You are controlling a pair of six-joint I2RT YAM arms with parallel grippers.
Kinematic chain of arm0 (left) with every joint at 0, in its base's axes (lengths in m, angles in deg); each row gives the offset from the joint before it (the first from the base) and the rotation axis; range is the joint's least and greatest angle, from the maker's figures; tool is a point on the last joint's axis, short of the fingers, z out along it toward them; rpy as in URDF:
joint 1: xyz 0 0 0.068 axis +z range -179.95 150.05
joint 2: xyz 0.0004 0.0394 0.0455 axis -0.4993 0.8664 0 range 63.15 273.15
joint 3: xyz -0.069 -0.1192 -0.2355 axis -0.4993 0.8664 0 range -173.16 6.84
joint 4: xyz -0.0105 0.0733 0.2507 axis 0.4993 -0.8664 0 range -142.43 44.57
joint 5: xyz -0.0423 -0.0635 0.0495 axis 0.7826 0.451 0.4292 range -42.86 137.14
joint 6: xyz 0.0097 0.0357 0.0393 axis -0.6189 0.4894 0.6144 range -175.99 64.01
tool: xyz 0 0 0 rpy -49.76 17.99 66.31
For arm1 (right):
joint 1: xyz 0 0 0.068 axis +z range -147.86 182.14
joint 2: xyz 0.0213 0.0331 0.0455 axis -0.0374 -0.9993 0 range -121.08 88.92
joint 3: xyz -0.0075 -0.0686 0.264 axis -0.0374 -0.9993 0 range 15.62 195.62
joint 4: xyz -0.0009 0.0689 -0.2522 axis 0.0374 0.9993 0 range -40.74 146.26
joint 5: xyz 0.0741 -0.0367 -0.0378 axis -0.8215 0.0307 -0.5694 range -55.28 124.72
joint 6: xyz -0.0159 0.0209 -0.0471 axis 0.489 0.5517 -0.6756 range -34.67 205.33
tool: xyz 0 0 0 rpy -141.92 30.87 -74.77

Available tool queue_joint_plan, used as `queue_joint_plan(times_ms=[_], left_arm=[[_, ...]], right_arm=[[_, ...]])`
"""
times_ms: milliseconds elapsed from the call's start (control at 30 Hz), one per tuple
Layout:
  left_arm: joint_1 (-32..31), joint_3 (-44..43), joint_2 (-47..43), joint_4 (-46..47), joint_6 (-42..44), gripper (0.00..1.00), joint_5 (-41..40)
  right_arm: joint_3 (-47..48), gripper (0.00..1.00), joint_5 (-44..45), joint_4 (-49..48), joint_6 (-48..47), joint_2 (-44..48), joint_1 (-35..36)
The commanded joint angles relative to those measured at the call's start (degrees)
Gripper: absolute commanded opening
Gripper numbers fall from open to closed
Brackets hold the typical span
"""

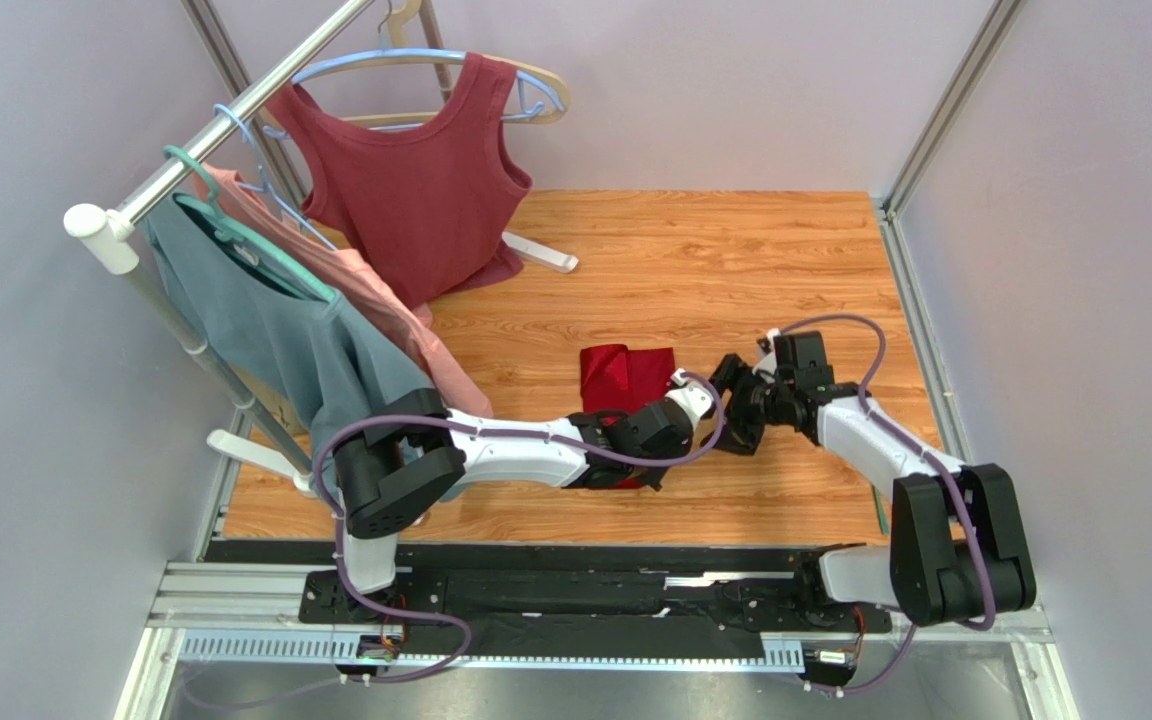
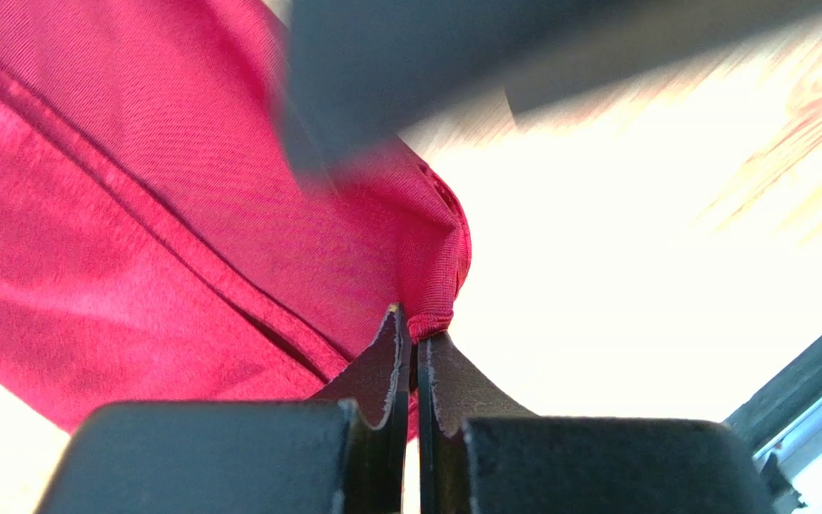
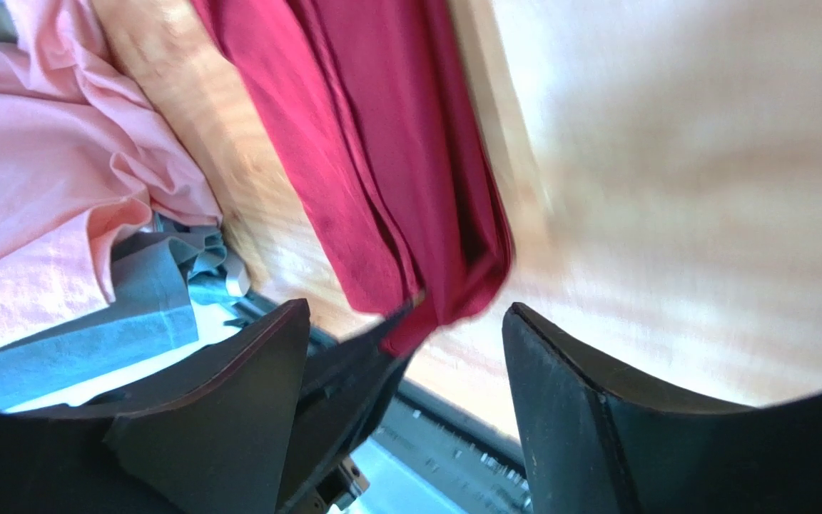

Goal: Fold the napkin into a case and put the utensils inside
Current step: Pick up the 2/3-rectangle-folded napkin from the center of the board, then fold the 2/3-rectangle-folded napkin at the center of the board.

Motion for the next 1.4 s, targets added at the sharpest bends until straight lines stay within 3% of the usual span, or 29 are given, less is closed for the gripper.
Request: queue_joint_plan(times_ms=[0,300,600,767,1067,1233,1367], left_arm=[[-0.2,1.85,-5.48,-0.28,-0.98,0.0,-1.62],[-0.11,4.76,-12.95,-0.81,-1.6,0.0,-3.11],[0.24,5.03,-12.69,-0.98,-1.95,0.0,-2.24],[0.24,5.29,-12.86,-1.25,-1.69,0.0,-1.36],[0.24,6.52,-13.13,-0.46,-1.86,0.0,-0.13],[0.24,6.87,-14.01,-0.55,-2.13,0.0,-0.57],[0.16,6.43,-16.02,-1.51,-1.95,0.0,-1.27]], right_arm=[[5.86,0.71,-0.34,2.33,-10.95,-4.44,-0.69],[4.28,0.74,-6.39,-5.48,-9.2,-9.18,0.1],[3.48,0.74,-9.57,-17.17,-3.22,-17.01,0.81],[6.21,0.74,-8.7,-15.43,-3.84,-17.9,0.72],[4.88,0.82,-7.55,-18.85,-2.34,-19.29,-1.56],[8.49,0.82,-6.76,-15.96,-3.92,-22.46,-0.25],[6.74,0.8,-7.02,-18.93,-2.17,-23.25,0.72]])
